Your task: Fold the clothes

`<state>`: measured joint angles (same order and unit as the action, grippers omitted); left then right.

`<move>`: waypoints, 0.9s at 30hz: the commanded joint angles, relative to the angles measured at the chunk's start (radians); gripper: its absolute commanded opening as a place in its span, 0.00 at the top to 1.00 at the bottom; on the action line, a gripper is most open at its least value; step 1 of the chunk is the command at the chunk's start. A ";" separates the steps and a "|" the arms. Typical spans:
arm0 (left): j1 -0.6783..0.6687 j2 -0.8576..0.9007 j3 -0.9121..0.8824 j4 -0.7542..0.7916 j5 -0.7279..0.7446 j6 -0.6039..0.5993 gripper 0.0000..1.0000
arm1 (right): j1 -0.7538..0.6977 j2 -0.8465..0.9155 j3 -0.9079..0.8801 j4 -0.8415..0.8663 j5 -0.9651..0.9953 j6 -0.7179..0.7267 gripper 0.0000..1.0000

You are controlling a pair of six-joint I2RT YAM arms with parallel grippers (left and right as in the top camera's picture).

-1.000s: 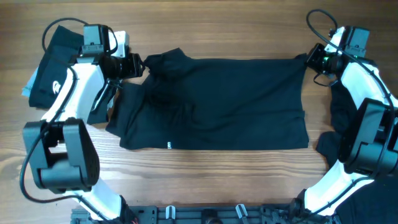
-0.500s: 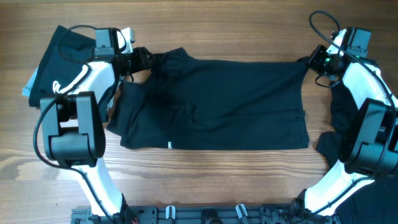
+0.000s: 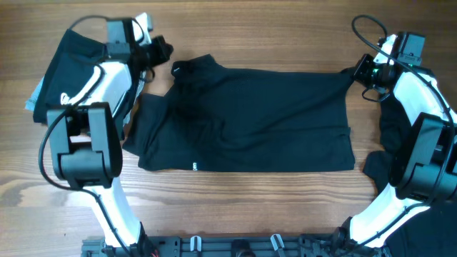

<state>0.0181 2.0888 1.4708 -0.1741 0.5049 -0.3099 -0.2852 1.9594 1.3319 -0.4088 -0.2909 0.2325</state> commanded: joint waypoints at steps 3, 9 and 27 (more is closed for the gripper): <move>0.000 -0.045 0.048 -0.283 -0.078 -0.013 0.45 | -0.004 -0.014 -0.003 -0.011 -0.001 -0.051 0.96; 0.008 -0.019 0.018 -0.356 -0.146 -0.153 0.48 | -0.004 -0.014 -0.003 -0.014 -0.001 -0.050 0.96; 0.005 0.080 0.028 0.047 0.082 -0.352 0.96 | -0.004 -0.014 -0.003 -0.005 0.006 -0.049 0.96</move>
<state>0.0200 2.1765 1.4860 -0.1833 0.5198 -0.5858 -0.2852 1.9594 1.3319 -0.4229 -0.2905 0.2031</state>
